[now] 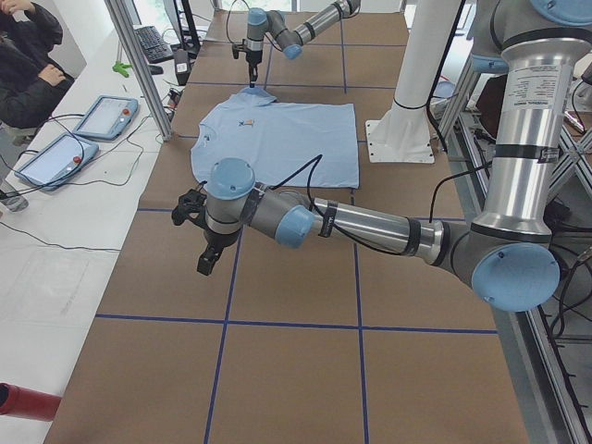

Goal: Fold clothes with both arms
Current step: 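Move the right gripper to the sleeve nearest it, then grasp the sleeve and fold it inward over the shirt body with the right gripper, then move the left gripper to the other sleeve while the right gripper rests at the shoulder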

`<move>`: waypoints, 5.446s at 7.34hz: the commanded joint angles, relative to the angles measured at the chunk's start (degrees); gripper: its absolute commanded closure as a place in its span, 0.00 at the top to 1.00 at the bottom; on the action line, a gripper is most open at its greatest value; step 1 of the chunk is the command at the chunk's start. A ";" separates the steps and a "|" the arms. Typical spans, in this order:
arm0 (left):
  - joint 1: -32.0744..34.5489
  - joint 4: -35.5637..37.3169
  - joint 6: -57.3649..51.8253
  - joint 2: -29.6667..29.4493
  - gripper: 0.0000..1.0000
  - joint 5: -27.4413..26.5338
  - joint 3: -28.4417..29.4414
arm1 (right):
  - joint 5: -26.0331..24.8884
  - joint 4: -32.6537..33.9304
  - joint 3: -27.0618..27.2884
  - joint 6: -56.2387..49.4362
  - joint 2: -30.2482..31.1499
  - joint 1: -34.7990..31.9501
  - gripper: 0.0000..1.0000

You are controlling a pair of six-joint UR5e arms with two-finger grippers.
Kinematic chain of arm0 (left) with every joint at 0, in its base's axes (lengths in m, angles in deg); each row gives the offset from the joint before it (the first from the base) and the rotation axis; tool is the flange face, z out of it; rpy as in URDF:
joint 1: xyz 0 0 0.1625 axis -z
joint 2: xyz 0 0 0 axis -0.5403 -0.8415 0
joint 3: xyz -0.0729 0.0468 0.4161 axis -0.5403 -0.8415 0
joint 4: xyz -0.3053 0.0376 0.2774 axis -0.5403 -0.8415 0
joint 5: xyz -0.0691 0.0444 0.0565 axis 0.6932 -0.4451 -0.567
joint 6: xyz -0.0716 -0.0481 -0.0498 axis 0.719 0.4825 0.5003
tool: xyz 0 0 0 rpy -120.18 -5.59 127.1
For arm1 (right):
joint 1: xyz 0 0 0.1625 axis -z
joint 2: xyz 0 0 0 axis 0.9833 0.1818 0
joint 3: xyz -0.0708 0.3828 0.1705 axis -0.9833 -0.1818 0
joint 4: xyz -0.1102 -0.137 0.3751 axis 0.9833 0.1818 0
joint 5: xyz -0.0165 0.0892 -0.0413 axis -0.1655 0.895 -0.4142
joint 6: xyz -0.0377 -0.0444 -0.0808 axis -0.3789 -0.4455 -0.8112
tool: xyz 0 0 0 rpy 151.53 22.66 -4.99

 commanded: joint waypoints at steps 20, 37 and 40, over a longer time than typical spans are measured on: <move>-39.38 -26.53 69.72 -23.22 0.99 -34.24 26.09 | -2.42 41.27 13.61 5.29 -11.00 -0.62 1.00; -40.88 -21.03 67.96 -22.95 0.00 -33.90 21.02 | -2.86 41.09 13.08 5.38 -11.09 -0.35 1.00; -41.41 -10.30 70.05 -28.28 0.00 -33.73 16.42 | -2.86 41.00 13.08 5.38 -11.00 -0.35 1.00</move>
